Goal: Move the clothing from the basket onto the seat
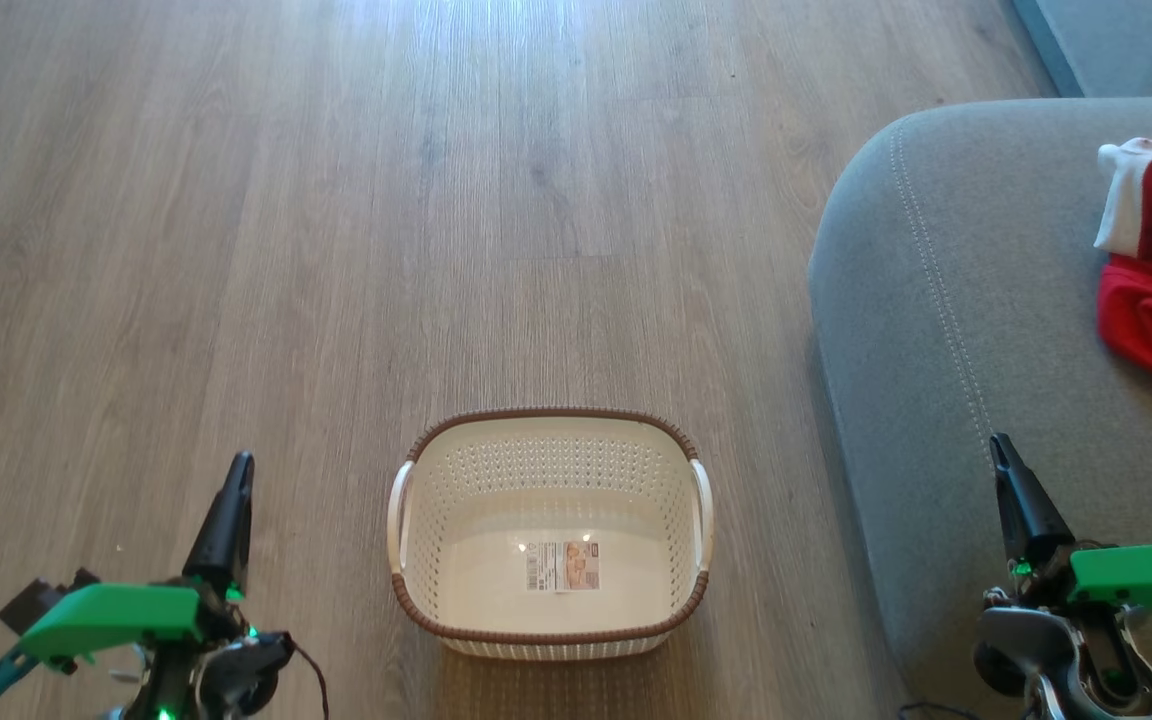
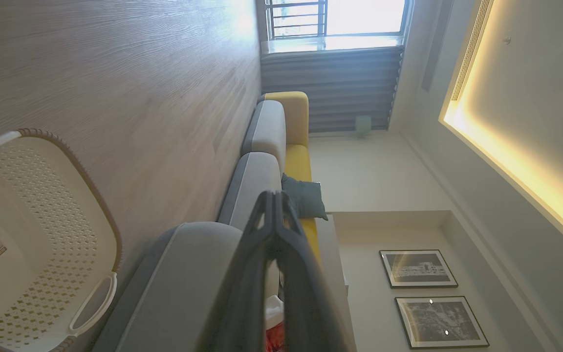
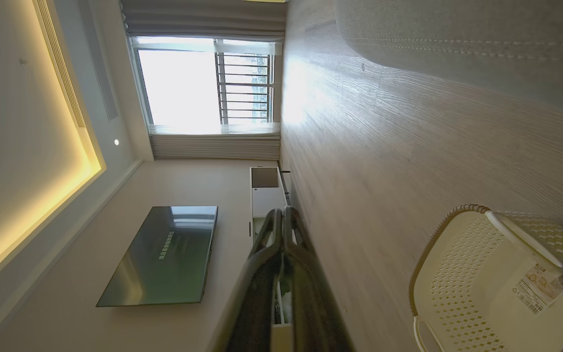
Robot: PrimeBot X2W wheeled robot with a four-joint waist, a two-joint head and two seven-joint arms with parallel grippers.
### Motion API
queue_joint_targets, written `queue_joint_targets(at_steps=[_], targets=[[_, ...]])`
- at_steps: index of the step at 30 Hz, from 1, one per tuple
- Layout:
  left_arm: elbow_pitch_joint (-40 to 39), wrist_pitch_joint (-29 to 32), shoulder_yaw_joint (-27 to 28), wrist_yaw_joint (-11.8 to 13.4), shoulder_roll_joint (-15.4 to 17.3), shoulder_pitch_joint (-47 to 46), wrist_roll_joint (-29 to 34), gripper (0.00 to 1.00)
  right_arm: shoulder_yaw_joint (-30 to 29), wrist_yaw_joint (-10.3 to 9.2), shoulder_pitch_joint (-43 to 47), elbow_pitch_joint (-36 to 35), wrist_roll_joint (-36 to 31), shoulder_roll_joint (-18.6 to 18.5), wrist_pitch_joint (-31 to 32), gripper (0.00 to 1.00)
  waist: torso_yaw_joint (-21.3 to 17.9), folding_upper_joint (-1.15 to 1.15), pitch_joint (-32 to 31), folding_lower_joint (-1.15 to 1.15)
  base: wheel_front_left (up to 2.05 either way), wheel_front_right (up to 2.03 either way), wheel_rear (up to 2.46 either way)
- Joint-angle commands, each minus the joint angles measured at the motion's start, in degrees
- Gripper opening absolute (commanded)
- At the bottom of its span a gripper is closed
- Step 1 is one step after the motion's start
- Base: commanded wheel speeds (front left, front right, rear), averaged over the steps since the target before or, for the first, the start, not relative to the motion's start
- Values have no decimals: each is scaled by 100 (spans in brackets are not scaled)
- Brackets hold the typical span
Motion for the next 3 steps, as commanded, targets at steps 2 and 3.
queue_joint_targets(at_steps=[2,3], targets=[[-196,44,230,-54,40,-301,-35,0,90,3,-315,-223,39,13,24,0,1,0,0,0,0,0,0],[-196,44,230,-54,40,-301,-35,0,90,3,-315,-223,39,13,23,0,1,0,0,0,0,0,0]])
